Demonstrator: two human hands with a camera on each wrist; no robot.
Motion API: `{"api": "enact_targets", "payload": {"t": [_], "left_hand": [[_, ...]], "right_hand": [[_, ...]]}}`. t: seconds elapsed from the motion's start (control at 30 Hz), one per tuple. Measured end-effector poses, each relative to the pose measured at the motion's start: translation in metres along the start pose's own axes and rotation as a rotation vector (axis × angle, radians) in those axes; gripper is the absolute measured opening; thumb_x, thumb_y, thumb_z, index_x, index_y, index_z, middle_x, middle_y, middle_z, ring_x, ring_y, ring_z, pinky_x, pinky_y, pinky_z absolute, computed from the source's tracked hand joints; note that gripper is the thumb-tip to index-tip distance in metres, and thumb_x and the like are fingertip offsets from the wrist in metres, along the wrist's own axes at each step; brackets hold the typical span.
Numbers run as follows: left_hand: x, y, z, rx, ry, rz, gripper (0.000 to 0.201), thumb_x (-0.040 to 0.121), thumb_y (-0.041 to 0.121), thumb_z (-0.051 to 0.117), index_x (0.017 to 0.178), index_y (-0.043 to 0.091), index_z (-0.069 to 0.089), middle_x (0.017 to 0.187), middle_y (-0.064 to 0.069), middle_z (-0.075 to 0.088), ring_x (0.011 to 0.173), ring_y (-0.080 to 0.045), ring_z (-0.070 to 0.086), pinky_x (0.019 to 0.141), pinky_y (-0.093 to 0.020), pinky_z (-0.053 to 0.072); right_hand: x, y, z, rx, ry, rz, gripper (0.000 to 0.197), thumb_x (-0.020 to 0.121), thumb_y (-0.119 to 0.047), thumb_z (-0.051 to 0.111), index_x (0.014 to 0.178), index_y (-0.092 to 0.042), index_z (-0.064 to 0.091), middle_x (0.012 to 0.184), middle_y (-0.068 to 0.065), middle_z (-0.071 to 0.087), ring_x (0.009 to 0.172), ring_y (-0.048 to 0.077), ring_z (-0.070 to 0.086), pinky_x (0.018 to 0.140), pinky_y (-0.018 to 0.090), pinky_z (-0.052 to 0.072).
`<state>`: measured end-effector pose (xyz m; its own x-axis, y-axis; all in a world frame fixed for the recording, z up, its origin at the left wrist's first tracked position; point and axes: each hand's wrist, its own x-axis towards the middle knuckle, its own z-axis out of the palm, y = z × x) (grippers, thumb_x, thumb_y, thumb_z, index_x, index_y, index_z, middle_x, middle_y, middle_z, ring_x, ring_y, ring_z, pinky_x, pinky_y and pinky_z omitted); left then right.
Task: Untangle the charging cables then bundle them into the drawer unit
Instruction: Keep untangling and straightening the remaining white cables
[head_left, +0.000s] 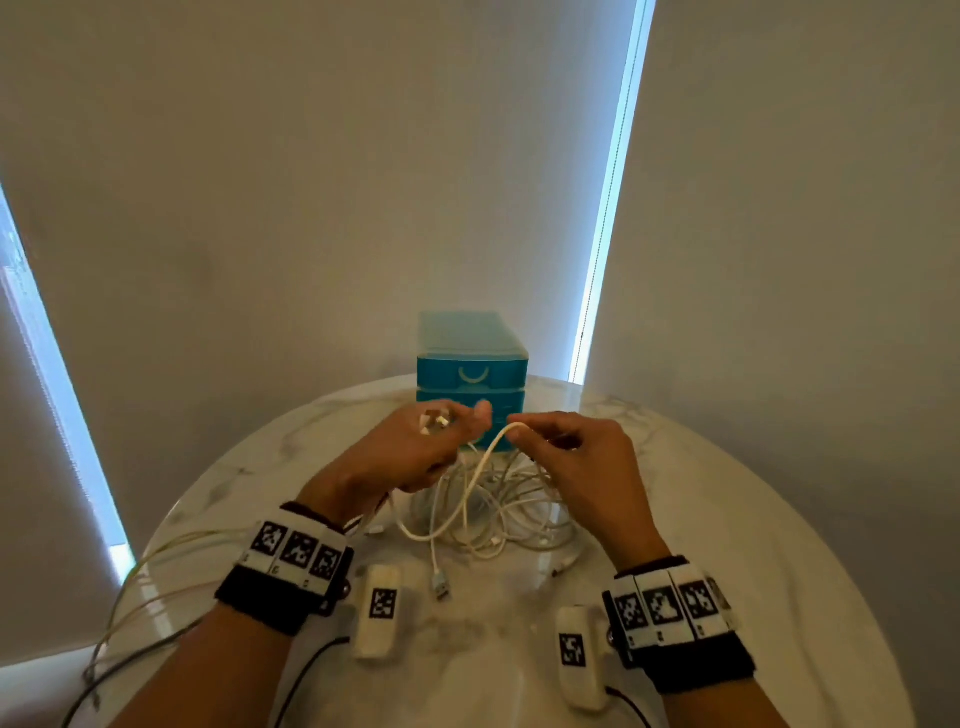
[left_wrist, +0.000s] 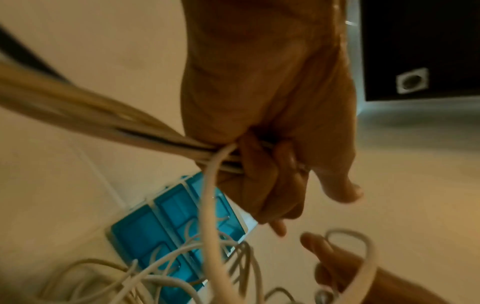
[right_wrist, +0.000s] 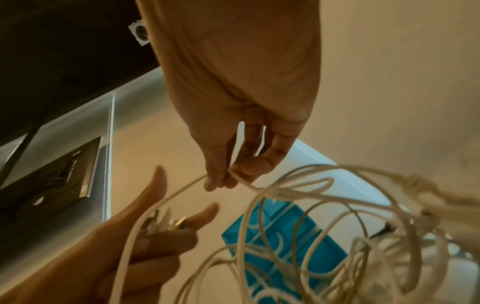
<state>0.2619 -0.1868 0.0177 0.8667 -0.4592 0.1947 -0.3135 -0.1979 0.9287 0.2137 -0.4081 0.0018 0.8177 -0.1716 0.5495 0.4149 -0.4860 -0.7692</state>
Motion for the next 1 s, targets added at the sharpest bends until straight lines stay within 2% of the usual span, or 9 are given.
{"api": "enact_targets", "payload": {"t": [0.13, 0.3, 0.5, 0.53, 0.6, 0.67, 0.7, 0.9, 1.0], "left_hand": [[0.001, 0.002, 0.011, 0.304, 0.026, 0.142, 0.043, 0.104, 0.056, 0.062, 0.086, 0.02, 0.078, 0.057, 0.013, 0.06, 0.052, 0.001, 0.052, 0.053, -0.015, 0.041], [0.006, 0.001, -0.007, -0.292, 0.426, 0.346, 0.043, 0.106, 0.047, 0.061, 0.089, 0.008, 0.067, 0.06, -0.002, 0.037, 0.046, -0.01, 0.026, 0.045, -0.025, 0.02], [0.01, -0.002, -0.008, -0.561, 0.448, 0.319, 0.037, 0.11, 0.048, 0.051, 0.102, 0.022, 0.075, 0.065, -0.003, 0.032, 0.048, -0.01, 0.022, 0.042, -0.025, 0.017], [0.011, -0.004, -0.009, -0.594, 0.478, 0.296, 0.036, 0.111, 0.049, 0.051, 0.102, 0.023, 0.075, 0.065, -0.002, 0.033, 0.047, -0.009, 0.022, 0.042, -0.025, 0.018], [0.013, -0.01, -0.013, -0.611, 0.524, 0.246, 0.036, 0.11, 0.049, 0.053, 0.102, 0.022, 0.075, 0.065, 0.0, 0.031, 0.046, -0.009, 0.022, 0.042, -0.025, 0.017], [0.015, -0.015, -0.013, -0.507, 0.503, 0.191, 0.035, 0.108, 0.048, 0.058, 0.1, 0.02, 0.076, 0.063, -0.001, 0.03, 0.047, -0.01, 0.022, 0.044, -0.025, 0.017], [0.016, -0.016, -0.01, -0.437, 0.461, 0.163, 0.035, 0.107, 0.048, 0.061, 0.098, 0.019, 0.077, 0.062, 0.0, 0.029, 0.047, -0.011, 0.021, 0.044, -0.024, 0.016], [0.014, -0.017, 0.005, -0.229, 0.237, 0.003, 0.053, 0.094, 0.054, 0.075, 0.111, 0.004, 0.074, 0.055, 0.005, 0.037, 0.046, -0.01, 0.025, 0.043, -0.021, 0.021], [0.008, -0.009, 0.006, -0.236, 0.191, 0.015, 0.06, 0.085, 0.066, 0.074, 0.116, 0.015, 0.079, 0.058, 0.004, 0.037, 0.048, -0.011, 0.025, 0.044, -0.023, 0.021]], "right_hand": [[-0.004, -0.001, 0.009, -0.014, 0.003, 0.023, 0.019, 0.088, -0.034, 0.087, 0.105, -0.029, 0.083, 0.086, -0.013, 0.079, 0.085, 0.0, 0.072, 0.074, 0.01, 0.054], [-0.007, 0.007, 0.01, -0.102, -0.295, 0.222, 0.019, 0.086, -0.027, 0.09, 0.103, -0.025, 0.082, 0.093, -0.009, 0.081, 0.088, 0.003, 0.075, 0.083, 0.021, 0.056], [-0.007, 0.007, 0.002, -0.189, -0.249, 0.192, 0.023, 0.084, -0.049, 0.088, 0.094, -0.03, 0.084, 0.091, -0.014, 0.081, 0.09, -0.001, 0.073, 0.086, 0.024, 0.054], [-0.007, 0.002, -0.001, -0.164, -0.201, 0.156, 0.018, 0.084, -0.048, 0.088, 0.092, -0.032, 0.084, 0.088, -0.016, 0.08, 0.088, -0.003, 0.073, 0.086, 0.025, 0.056], [-0.005, -0.009, -0.01, -0.114, 0.121, 0.01, 0.009, 0.087, -0.046, 0.085, 0.091, -0.038, 0.082, 0.086, -0.021, 0.077, 0.091, -0.005, 0.071, 0.087, 0.023, 0.057], [-0.003, -0.017, -0.018, -0.038, 0.448, -0.126, 0.008, 0.09, -0.046, 0.083, 0.094, -0.039, 0.082, 0.09, -0.021, 0.075, 0.101, 0.002, 0.068, 0.083, 0.022, 0.053], [-0.002, -0.017, -0.019, 0.003, 0.49, -0.133, 0.011, 0.091, -0.047, 0.082, 0.095, -0.036, 0.082, 0.09, -0.018, 0.076, 0.1, 0.005, 0.068, 0.081, 0.021, 0.052], [0.002, 0.003, -0.012, -0.07, 0.273, 0.06, 0.022, 0.097, -0.056, 0.07, 0.092, -0.037, 0.078, 0.076, -0.017, 0.076, 0.077, -0.002, 0.07, 0.076, 0.027, 0.059], [0.001, 0.003, -0.01, -0.16, 0.125, 0.055, 0.026, 0.097, -0.067, 0.065, 0.093, -0.044, 0.077, 0.071, -0.02, 0.074, 0.07, -0.002, 0.07, 0.072, 0.028, 0.058]]}}
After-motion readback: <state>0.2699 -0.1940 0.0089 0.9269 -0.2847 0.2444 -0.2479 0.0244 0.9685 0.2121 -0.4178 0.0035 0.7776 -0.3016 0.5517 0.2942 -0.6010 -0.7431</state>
